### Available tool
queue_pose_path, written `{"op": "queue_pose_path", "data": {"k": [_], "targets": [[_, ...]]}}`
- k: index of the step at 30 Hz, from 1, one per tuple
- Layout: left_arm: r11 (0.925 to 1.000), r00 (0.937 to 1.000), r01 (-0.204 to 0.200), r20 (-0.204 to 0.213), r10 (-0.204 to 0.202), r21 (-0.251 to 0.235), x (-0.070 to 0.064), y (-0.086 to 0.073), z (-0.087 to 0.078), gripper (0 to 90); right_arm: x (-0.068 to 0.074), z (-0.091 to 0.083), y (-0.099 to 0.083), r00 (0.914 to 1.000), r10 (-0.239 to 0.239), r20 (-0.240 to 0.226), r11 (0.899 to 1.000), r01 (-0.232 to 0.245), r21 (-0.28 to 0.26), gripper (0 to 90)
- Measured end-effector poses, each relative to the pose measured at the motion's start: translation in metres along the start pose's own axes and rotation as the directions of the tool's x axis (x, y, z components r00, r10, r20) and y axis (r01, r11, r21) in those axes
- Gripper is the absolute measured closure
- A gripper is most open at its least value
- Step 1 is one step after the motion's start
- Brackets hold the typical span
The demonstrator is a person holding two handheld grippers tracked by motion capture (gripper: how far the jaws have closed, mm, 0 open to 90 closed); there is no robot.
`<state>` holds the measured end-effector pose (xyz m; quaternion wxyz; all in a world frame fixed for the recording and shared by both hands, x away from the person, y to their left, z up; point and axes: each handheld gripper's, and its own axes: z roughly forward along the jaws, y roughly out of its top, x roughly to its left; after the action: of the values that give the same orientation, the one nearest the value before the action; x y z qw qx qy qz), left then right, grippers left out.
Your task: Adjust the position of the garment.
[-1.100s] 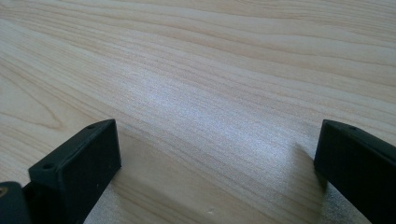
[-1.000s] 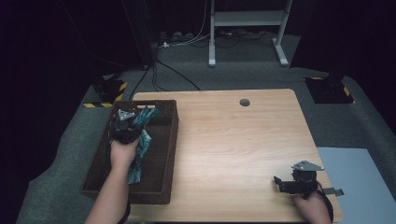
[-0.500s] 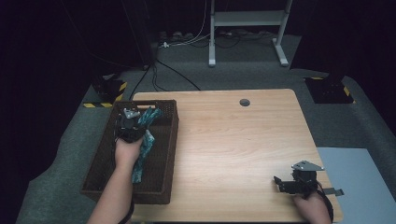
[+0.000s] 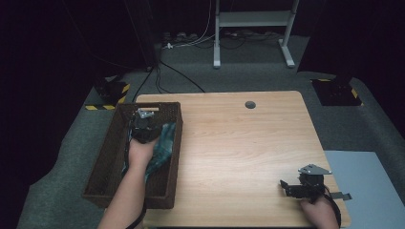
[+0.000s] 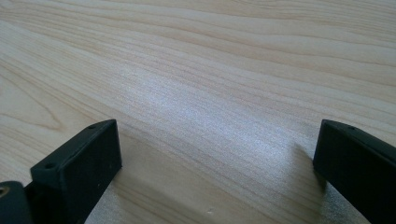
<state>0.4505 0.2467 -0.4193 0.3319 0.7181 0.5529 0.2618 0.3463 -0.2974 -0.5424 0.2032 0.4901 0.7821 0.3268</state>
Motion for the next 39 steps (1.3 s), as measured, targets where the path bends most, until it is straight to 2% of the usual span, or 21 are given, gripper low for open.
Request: {"op": "queue_pose_path", "data": {"k": [4, 11, 15, 17, 23, 29, 34, 39], "targets": [[0.9993, 0.9998, -0.002, 0.019, 0.002, -0.038, -0.001, 0.004, -0.007, 51.3, 0.000, 0.000, 0.000, 1.0000, 0.001, 0.001, 1.000, -0.001, 0.001, 0.8], [0.9969, 0.9985, -0.047, 0.023, 0.049, -0.063, -0.006, 0.004, -0.011, 31.2, 0.000, 0.000, 0.000, 1.0000, 0.000, 0.002, 1.000, 0.000, 0.001, 0.7], [0.9943, 0.9978, -0.058, 0.028, 0.061, -0.090, -0.010, 0.002, -0.011, 19.4, 0.000, 0.000, 0.000, 1.0000, -0.001, 0.002, 1.000, 0.001, 0.000, 0.7], [0.9922, 0.9969, -0.073, 0.022, 0.075, -0.101, -0.013, 0.001, -0.012, 16.3, 0.000, 0.000, 0.000, 1.0000, -0.001, 0.002, 1.000, 0.001, 0.000, 0.8], [0.9886, 0.9978, -0.065, -0.014, 0.064, -0.135, -0.015, 0.002, -0.015, 2.8, 0.000, 0.000, 0.000, 1.0000, 0.001, 0.003, 1.000, -0.001, 0.000, 1.1], [0.9849, 0.9965, -0.083, -0.019, 0.081, -0.152, -0.017, 0.002, -0.020, 0.1, 0.000, 0.000, 0.000, 1.0000, 0.004, 0.000, 1.000, -0.004, -0.002, 1.1], [0.9814, 0.9955, -0.093, 0.001, 0.095, -0.168, -0.020, 0.003, -0.023, 0.1, -0.001, -0.001, 0.000, 1.0000, 0.009, -0.002, 1.000, -0.009, -0.004, 1.4], [0.9797, 0.9962, -0.086, -0.001, 0.087, -0.181, -0.020, 0.005, -0.027, 0.1, -0.001, -0.001, 0.000, 0.9999, 0.009, -0.006, 1.000, -0.009, -0.006, 0.9]]}}
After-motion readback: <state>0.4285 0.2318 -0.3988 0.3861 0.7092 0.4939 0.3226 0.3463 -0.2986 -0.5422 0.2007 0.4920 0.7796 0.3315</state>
